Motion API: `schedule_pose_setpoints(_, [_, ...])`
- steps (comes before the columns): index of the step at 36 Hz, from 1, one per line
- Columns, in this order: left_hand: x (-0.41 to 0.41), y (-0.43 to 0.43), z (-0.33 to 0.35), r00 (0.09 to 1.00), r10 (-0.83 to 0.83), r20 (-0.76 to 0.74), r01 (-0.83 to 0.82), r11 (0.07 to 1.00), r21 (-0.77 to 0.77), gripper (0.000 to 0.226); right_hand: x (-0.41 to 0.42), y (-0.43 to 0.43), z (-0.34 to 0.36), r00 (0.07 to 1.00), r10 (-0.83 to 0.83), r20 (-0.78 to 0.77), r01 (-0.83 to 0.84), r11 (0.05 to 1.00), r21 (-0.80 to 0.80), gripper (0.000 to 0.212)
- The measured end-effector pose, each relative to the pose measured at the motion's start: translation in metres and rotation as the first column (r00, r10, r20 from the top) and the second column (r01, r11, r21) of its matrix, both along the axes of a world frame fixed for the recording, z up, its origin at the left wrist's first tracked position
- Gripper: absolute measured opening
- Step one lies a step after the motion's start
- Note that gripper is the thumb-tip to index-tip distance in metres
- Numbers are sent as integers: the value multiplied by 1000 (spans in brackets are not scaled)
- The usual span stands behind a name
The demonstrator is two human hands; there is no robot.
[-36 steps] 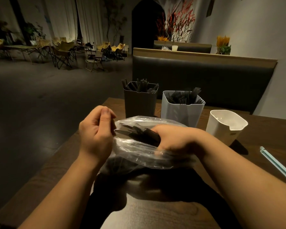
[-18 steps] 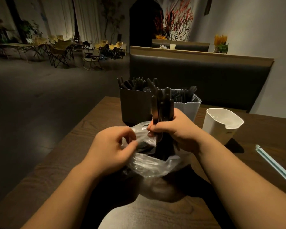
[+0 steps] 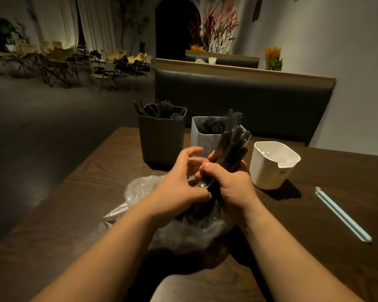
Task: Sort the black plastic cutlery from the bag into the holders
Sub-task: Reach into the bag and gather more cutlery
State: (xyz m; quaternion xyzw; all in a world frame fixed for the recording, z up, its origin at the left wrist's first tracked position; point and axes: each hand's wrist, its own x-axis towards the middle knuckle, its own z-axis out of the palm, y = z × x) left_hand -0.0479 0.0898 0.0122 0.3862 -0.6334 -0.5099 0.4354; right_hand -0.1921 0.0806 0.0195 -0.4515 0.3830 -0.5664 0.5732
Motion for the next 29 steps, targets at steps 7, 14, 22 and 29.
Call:
schedule_pose_setpoints(7, [-16, 4, -25, 986, 165, 38, -146, 943, -301, 83, 3, 2, -6, 995, -69, 66, 69, 998, 3, 21])
schedule_pose_setpoints(14, [-12, 11, -34, 976, 215, -33, -217, 951, -218, 85, 11, 3, -9, 999, -35, -13, 35, 998, -52, 10])
schedule_pose_setpoints(22, [-9, 10, -34, 993, 117, -5, -116, 980, -161, 68, 11, 5, -12, 999, -14, -29, 12, 997, -74, 32])
schedule_pose_setpoints(29, [-8, 3, -33, 999, 42, 18, -38, 982, -187, 58, 8, 4, -12, 992, 126, -28, -128, 989, -68, 37])
